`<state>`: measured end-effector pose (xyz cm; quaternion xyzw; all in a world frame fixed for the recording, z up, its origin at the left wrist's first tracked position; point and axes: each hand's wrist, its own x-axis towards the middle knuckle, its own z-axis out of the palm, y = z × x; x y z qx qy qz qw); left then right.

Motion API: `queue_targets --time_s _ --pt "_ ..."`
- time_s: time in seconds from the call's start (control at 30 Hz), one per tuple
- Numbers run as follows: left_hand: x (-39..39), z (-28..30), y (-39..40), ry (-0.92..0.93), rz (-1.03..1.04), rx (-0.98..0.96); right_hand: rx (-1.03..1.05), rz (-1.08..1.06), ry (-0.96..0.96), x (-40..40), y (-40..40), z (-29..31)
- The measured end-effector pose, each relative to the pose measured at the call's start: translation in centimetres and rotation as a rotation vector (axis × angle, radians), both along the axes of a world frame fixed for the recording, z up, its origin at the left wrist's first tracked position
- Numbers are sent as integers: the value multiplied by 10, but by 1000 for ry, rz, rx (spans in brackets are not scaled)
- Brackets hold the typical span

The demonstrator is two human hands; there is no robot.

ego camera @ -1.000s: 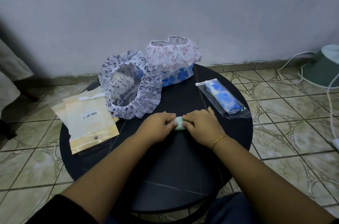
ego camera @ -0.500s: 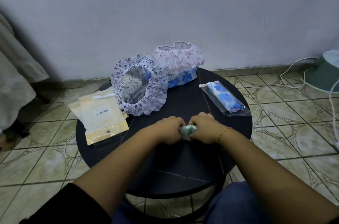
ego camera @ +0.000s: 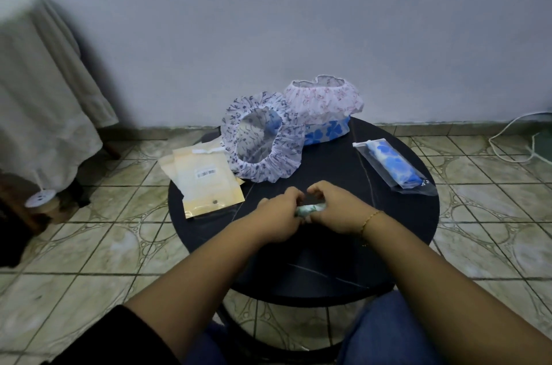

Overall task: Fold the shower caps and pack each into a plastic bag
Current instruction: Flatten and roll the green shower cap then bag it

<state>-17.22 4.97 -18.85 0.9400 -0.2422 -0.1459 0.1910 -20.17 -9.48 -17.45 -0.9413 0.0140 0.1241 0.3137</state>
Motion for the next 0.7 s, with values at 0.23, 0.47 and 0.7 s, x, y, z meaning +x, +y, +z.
queue_targets --time_s 0.23,0.47,0.7 --pt "1 -9 48 -245 18 -14 -11 98 38 8 26 -3" --pt "20 -19 113 -501 370 -299 224 -6 -15 11 45 -13" --pt "28 -29 144 -302 376 86 312 -99 -82 14 59 -28"
